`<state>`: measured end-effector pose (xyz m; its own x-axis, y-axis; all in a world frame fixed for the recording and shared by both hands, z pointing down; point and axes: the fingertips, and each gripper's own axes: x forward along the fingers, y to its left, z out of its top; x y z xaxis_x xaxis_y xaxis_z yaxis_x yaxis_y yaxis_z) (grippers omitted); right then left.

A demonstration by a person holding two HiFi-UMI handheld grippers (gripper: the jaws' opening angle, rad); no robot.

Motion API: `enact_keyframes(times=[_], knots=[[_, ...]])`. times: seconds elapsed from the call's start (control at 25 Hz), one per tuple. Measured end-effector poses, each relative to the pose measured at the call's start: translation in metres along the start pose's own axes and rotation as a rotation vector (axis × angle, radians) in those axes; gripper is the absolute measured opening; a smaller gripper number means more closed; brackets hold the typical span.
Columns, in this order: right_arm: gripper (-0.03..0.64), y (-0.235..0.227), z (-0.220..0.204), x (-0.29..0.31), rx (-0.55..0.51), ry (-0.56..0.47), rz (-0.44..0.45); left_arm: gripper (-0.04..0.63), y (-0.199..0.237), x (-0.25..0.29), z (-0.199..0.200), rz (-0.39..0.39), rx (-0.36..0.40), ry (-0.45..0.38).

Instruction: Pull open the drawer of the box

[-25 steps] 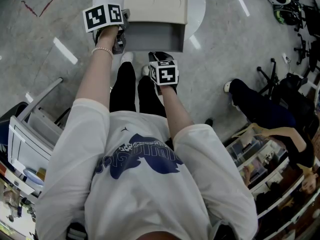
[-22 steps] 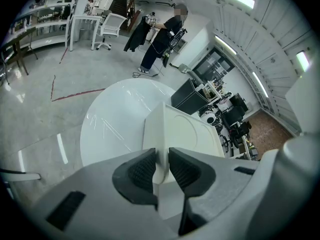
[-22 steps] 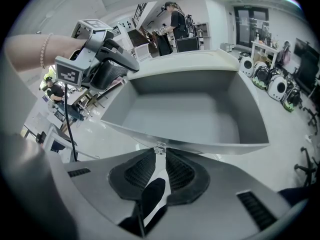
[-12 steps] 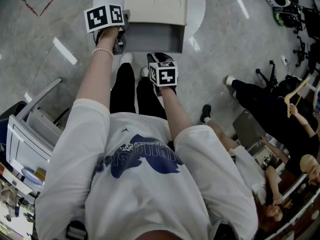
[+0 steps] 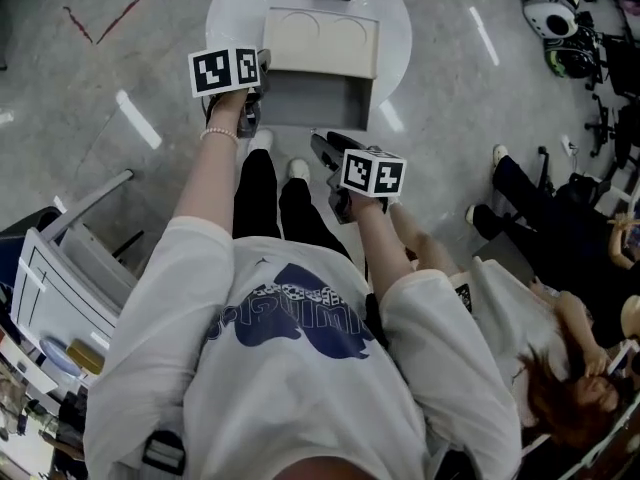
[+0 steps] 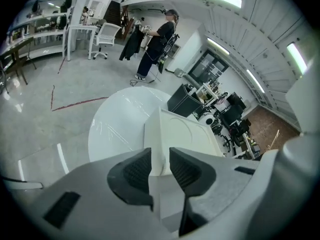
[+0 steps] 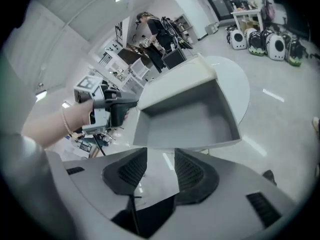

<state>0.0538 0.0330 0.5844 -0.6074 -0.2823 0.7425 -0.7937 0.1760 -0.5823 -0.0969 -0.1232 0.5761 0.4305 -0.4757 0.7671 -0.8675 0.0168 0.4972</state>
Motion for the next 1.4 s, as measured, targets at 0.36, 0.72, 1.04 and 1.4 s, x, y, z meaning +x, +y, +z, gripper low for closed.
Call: enact_keyframes(times=[0.36, 0.72, 1.04, 1.4], knots=[[0.137, 0.057, 0.100, -0.080, -0.068, -0.305, 0.108, 0.097, -0.010, -0.110, 0.049, 0.036, 0.068, -0.271], [0.096, 0.108, 0.185, -0.159, -0.319, -0.680, 0.086, 0.095, -0.044, -0.218, 0.067, 0.076, 0.205, -0.538], [0.064, 0.140, 0.237, -0.234, -0.464, -0.940, 0.030, 0.066, -0.073, -0.295, 0.083, 0.173, 0.377, -0.796], [0.027, 0.141, 0.257, -0.287, -0.574, -1.131, -0.148, 0.008, -0.101, -0.319, 0.084, 0.222, 0.525, -0.950]])
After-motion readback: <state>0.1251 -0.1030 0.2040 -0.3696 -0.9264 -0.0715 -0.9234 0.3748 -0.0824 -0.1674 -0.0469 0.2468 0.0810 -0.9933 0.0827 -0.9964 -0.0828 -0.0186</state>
